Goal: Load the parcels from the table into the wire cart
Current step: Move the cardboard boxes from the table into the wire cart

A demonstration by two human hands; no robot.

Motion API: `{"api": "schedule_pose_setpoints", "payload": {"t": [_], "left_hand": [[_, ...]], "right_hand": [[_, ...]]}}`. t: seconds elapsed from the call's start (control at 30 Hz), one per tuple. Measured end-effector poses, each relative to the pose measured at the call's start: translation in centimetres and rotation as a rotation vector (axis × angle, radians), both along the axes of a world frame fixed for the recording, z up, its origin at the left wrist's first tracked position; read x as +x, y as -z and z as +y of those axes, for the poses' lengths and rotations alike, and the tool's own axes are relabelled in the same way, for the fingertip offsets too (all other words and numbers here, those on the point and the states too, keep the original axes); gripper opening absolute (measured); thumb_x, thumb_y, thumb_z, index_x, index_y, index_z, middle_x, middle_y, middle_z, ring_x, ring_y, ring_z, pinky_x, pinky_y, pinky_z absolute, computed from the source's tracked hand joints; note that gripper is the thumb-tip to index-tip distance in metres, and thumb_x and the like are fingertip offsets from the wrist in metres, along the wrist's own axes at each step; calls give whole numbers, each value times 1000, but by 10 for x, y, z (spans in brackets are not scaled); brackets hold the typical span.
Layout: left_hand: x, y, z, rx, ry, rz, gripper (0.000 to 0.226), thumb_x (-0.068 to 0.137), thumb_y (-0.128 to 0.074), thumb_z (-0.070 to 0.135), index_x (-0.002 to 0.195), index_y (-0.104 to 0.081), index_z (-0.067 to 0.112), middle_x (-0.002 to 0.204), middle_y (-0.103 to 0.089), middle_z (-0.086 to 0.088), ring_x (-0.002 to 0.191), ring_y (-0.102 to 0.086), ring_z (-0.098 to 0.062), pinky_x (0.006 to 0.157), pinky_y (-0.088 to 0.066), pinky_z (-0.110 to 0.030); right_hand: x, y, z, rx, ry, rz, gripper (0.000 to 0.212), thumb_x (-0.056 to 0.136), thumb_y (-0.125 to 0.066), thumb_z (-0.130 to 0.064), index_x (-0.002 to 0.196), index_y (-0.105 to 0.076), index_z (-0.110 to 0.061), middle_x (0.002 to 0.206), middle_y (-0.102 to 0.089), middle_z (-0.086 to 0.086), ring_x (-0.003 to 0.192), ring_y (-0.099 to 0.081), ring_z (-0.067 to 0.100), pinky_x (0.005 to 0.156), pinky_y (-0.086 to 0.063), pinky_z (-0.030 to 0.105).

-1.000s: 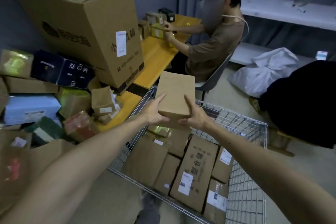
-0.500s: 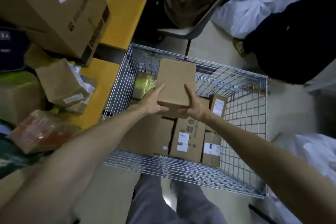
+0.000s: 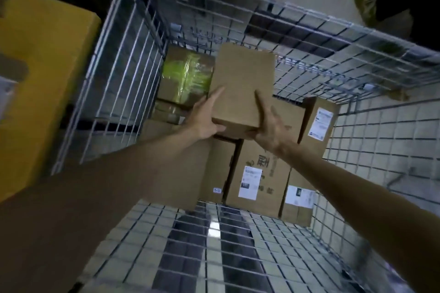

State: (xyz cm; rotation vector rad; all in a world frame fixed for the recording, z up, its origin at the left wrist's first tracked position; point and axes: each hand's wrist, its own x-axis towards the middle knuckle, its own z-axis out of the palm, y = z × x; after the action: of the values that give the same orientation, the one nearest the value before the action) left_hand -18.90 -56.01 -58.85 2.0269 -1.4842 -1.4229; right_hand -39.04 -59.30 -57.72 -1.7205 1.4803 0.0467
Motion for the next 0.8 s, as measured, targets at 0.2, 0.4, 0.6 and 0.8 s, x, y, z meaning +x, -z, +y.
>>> {"api": "schedule_pose_setpoints", "payload": {"t": [0.2,0.4,0.6,0.8], "left_hand": [[8,94,-30,-43,-34,14,110,74,-86,15,154,-16,44,161,-25,0,146,-24,-22,119,-27,-41],[21,143,-36,-178,44,8,115,72,-87,13,157,-13,36,159,-27,-3,142,-31,-22,118,-27,-36],[26,160,-31,-263,147,-53,113,72,-87,15,156,-15,37,159,-30,-2,141,-33,-21,111,-23,-21],[9,166,-28,-205,148,-6,115,74,-84,7,155,-11,43,156,-34,-1,130,-34,-8,107,-28,-19]], "right_hand": [[5,101,-34,-50,-19,-56,98,83,-74,-7,157,-12,-27,149,-35,13,127,-44,20,100,-38,20],[11,160,-24,-177,-23,-100,79,87,-67,-7,153,-24,-12,145,-42,21,127,-47,27,101,-38,24],[9,178,-12,-274,57,-155,102,81,-71,-1,158,-5,-19,152,-27,19,131,-37,24,104,-31,19],[-8,188,-7,-289,75,-174,101,83,-70,0,158,-7,-20,154,-23,16,132,-28,9,104,-16,3]]}}
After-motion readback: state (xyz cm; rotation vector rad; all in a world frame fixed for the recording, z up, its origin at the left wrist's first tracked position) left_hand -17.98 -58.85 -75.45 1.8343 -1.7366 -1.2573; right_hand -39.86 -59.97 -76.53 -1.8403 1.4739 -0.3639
